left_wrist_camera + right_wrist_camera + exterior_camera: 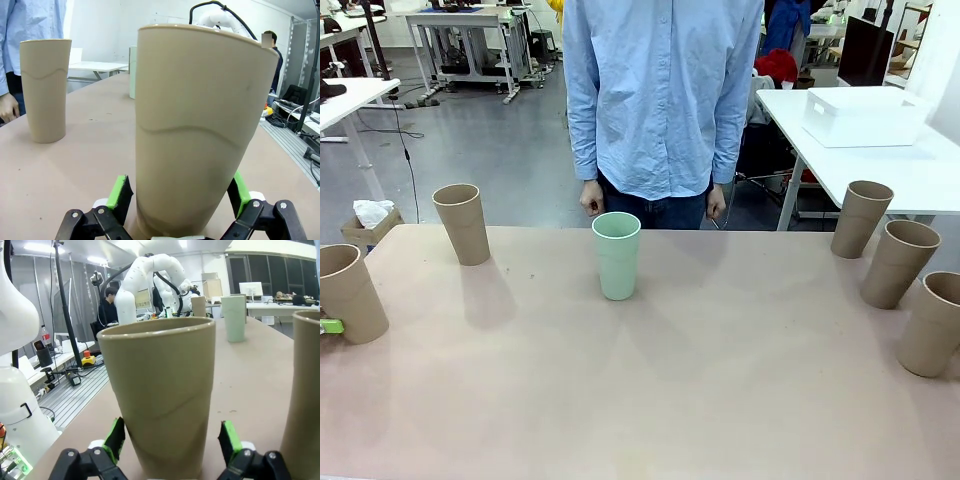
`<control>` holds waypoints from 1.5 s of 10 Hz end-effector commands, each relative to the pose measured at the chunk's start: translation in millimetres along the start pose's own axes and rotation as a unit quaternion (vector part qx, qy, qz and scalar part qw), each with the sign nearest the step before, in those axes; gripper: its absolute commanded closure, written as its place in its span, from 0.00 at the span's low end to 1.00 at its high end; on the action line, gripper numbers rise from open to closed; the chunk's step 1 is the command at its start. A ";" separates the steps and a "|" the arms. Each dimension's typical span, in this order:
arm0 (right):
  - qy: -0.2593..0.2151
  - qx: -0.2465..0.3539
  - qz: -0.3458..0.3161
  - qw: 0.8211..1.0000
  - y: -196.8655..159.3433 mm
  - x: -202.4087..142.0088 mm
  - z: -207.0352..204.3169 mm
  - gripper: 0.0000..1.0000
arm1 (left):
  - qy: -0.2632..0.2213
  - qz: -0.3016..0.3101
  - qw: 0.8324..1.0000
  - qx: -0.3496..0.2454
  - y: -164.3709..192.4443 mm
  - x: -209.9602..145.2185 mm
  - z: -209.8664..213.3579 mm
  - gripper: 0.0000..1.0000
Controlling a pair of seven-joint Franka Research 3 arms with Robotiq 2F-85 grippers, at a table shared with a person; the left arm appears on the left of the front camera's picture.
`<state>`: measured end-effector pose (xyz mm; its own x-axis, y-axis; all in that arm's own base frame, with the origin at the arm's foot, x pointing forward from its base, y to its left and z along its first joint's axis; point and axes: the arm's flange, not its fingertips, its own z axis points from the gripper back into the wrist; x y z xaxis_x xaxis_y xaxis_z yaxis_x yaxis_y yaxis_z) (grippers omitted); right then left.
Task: Stack the cups and store them in the basket.
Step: Pick up two Reusable plastic cups , one in each hand.
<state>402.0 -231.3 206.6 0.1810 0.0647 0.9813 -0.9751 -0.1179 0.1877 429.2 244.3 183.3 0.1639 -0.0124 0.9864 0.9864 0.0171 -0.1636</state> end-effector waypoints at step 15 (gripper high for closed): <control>0.008 0.010 0.002 1.000 9.4 4.2 -40.8 0.00 | -0.029 0.028 0.999 -0.015 10.0 0.8 -31.8 0.00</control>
<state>389.6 -201.0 209.9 0.1976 0.0732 0.9776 -0.9669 -0.1498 0.2066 440.4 220.4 175.4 0.2047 0.0064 0.9788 0.9785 -0.0265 -0.2045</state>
